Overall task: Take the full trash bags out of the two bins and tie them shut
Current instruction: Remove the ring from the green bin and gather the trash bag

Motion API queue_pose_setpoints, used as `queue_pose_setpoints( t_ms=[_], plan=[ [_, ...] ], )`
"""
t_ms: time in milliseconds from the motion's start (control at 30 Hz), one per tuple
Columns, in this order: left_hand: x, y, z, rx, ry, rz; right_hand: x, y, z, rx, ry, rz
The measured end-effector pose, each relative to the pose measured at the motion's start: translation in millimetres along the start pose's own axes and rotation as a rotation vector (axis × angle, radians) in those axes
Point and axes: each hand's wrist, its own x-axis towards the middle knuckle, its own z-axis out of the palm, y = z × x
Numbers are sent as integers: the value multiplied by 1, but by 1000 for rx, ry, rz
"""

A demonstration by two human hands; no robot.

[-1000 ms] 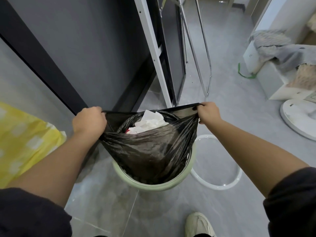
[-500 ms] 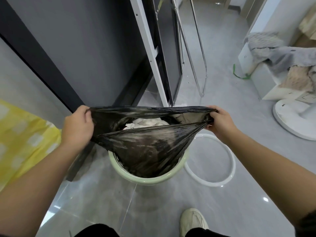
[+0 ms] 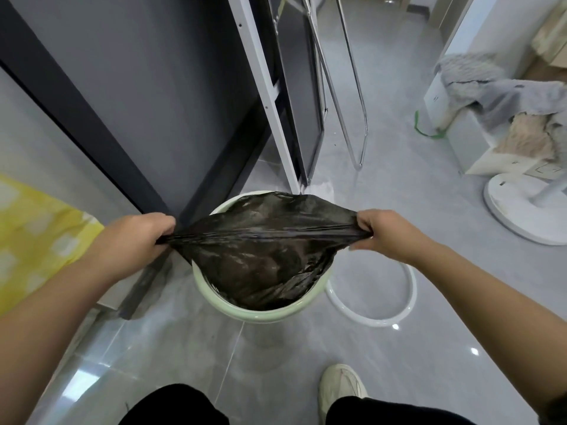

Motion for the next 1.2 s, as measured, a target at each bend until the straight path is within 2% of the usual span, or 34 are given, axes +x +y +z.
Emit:
queue_pose_setpoints(
  t_ms=[67, 133, 233, 333, 433, 600, 700, 767, 867, 967, 1067, 1200],
  plan=[
    [2, 3, 1, -181, 65, -102, 1, -5, 1, 43, 142, 16],
    [6, 10, 4, -392, 144, -179, 2, -12, 1, 235, 252, 55],
    [16, 21, 8, -592, 195, -385, 6, -24, 2, 554, 273, 61],
    [26, 36, 10, -768, 199, -452, 14, -40, 6, 857, 281, 130],
    [29, 54, 5, -638, 184, -374, 21, -58, 12, 954, 295, 230],
    [30, 81, -10, -197, 0, -186, 27, -85, 22, 1108, 267, 295],
    [39, 105, -7, -222, -87, -11, 29, -97, 20, 1125, 313, 225],
    [46, 124, 2, -246, -133, 32, 28, -104, 15, 1165, 321, 190],
    [52, 135, 16, -105, -28, 81, 25, -110, 9, 1195, 318, 155],
    [50, 128, 15, -237, 85, 93, 22, -108, 4, 1171, 317, 126],
    [45, 119, 11, -482, 4, 81, 20, -106, 1, 1141, 307, 108],
    [39, 117, 4, -566, -126, 13, 16, -105, -2, 1101, 277, 30]
  ],
)
